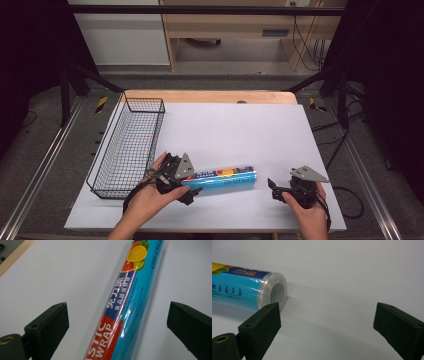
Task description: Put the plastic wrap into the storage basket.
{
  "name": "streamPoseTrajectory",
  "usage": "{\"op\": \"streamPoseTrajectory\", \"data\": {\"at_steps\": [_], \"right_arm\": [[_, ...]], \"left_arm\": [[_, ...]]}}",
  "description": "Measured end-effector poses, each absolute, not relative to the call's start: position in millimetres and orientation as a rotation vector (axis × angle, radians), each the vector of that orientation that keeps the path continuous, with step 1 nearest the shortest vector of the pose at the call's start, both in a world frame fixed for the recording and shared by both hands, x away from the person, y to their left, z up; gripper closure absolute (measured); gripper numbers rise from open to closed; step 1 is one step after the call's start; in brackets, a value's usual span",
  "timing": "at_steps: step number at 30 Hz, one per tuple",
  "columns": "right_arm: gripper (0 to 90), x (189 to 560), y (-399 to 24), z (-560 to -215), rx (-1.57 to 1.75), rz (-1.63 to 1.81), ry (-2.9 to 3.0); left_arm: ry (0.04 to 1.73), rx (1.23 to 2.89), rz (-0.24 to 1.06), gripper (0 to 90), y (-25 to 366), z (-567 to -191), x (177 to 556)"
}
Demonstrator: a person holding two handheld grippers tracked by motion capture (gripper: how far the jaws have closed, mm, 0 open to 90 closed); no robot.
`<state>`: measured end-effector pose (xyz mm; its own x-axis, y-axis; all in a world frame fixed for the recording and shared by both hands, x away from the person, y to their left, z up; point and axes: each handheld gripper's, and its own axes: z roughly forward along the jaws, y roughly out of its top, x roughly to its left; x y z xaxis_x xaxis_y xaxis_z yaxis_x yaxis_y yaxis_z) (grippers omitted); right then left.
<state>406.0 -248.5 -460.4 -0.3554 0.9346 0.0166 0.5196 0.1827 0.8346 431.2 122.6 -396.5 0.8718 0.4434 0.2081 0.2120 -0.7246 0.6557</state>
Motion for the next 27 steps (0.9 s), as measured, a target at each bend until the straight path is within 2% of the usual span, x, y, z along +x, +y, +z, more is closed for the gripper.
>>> {"op": "streamPoseTrajectory", "data": {"at_steps": [9, 16, 23, 27], "right_arm": [[7.8, 404.7, -249.3, -462.1, 1.36, 1.056, 1.954], [8.1, 404.8, -249.1, -462.2, 1.36, 1.062, 1.957], [8.3, 404.3, -248.2, -461.5, 1.365, 1.074, 1.96], [8.4, 405.1, -247.5, -461.9, 1.363, 1.074, 1.962]], "left_arm": [[0.388, 2.372, 0.324, 3.7, 106.5, -394.8, 445.2], [0.377, 2.469, 0.246, 5.0, 90.0, -406.1, 464.6], [0.316, 2.628, 0.254, 6.3, 74.7, -416.9, 471.9], [0.302, 2.66, 0.263, 8.0, 69.1, -420.6, 474.6]]}}
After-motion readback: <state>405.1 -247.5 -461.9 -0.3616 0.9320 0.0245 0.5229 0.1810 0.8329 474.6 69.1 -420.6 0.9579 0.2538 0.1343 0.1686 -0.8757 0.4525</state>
